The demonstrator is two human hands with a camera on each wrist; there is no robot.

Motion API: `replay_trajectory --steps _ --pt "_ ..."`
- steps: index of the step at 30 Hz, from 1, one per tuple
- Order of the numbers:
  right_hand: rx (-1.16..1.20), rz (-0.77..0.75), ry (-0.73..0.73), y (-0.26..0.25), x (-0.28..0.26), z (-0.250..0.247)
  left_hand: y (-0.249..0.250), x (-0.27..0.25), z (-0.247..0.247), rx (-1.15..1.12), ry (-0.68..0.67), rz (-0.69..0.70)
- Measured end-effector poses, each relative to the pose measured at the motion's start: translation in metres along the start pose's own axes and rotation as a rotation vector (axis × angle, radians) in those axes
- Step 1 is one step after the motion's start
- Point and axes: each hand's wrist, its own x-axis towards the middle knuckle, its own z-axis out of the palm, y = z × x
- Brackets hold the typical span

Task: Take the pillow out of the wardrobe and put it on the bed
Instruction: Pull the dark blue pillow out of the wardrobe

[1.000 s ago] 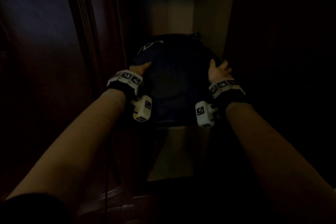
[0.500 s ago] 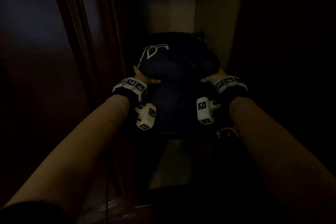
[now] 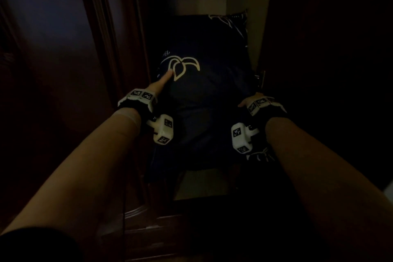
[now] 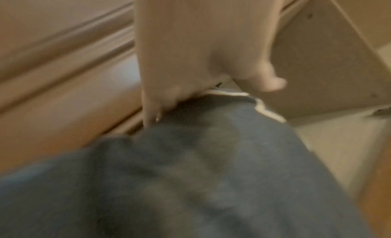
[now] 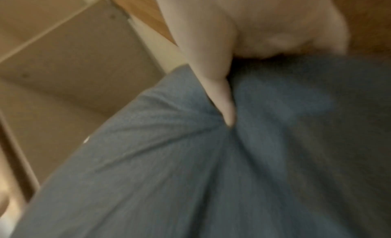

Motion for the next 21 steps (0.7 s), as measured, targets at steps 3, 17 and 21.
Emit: replay_trajectory --steps 3,17,21 --pt "-0.192 0.044 0.039 0.004 -0.009 -0.002 -0.006 0.053 -0.012 -0.07 0.062 0.046" --pt "0.604 0.064 0.329 -0.049 0.055 0.003 0.032 0.084 0.005 -0.1 0.076 0.049" --pt "0.549 0.032 0.331 -0.037 0.057 0.013 0.017 0.076 0.009 -0.159 0.083 0.095"
